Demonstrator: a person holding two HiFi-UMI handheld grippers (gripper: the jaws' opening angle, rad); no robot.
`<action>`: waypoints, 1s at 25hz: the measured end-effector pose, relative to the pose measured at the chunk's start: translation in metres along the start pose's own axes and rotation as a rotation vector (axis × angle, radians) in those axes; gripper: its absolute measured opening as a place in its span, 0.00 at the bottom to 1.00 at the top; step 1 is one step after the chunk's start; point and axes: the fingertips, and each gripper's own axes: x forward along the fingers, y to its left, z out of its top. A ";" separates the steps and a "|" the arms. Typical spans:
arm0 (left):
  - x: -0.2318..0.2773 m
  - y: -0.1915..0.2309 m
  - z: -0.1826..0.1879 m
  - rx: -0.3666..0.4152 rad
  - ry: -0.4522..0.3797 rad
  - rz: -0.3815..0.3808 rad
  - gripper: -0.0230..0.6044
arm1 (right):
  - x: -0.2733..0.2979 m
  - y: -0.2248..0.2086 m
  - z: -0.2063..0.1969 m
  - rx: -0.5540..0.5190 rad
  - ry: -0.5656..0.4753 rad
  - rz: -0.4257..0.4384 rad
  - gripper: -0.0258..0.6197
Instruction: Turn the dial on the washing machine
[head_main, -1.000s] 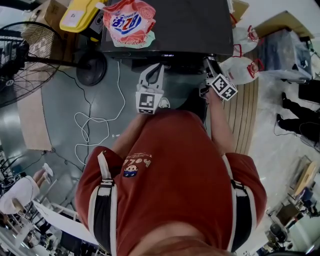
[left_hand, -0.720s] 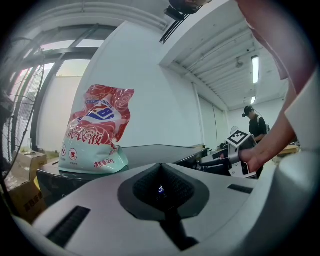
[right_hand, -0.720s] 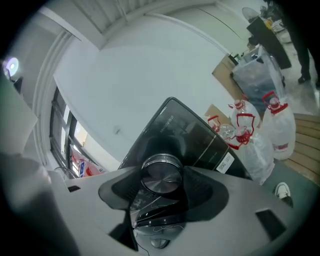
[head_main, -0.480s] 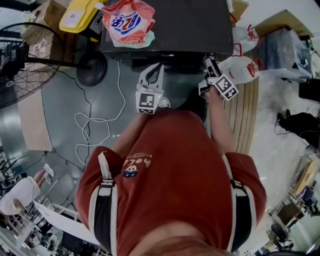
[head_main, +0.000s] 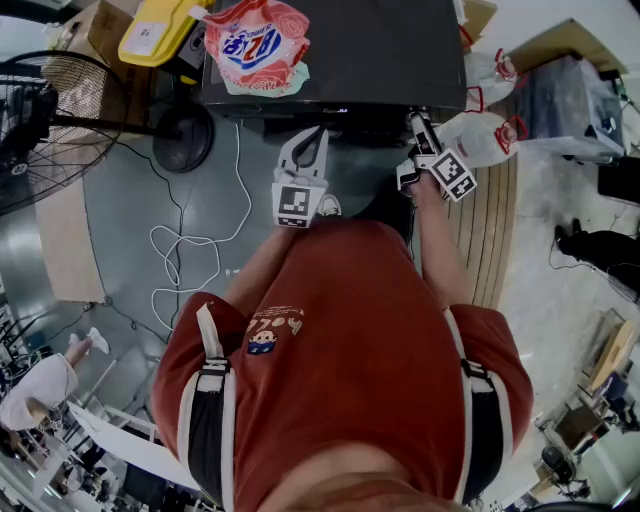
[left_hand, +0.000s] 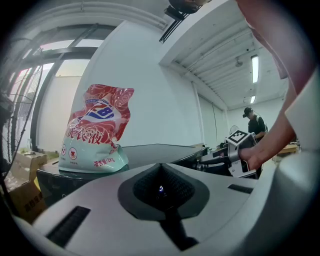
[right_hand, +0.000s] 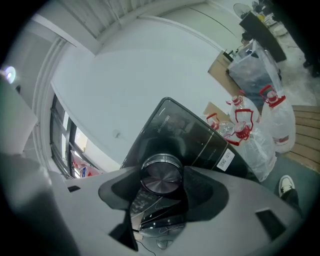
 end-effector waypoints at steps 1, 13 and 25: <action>0.000 0.000 0.000 0.000 0.000 0.000 0.05 | 0.000 0.000 0.000 0.009 -0.002 0.002 0.46; 0.001 0.002 -0.001 0.002 0.001 0.001 0.05 | 0.000 -0.008 -0.001 0.324 -0.045 0.077 0.46; 0.000 0.000 0.002 0.000 -0.003 -0.004 0.05 | -0.002 -0.015 -0.002 0.481 -0.063 0.105 0.47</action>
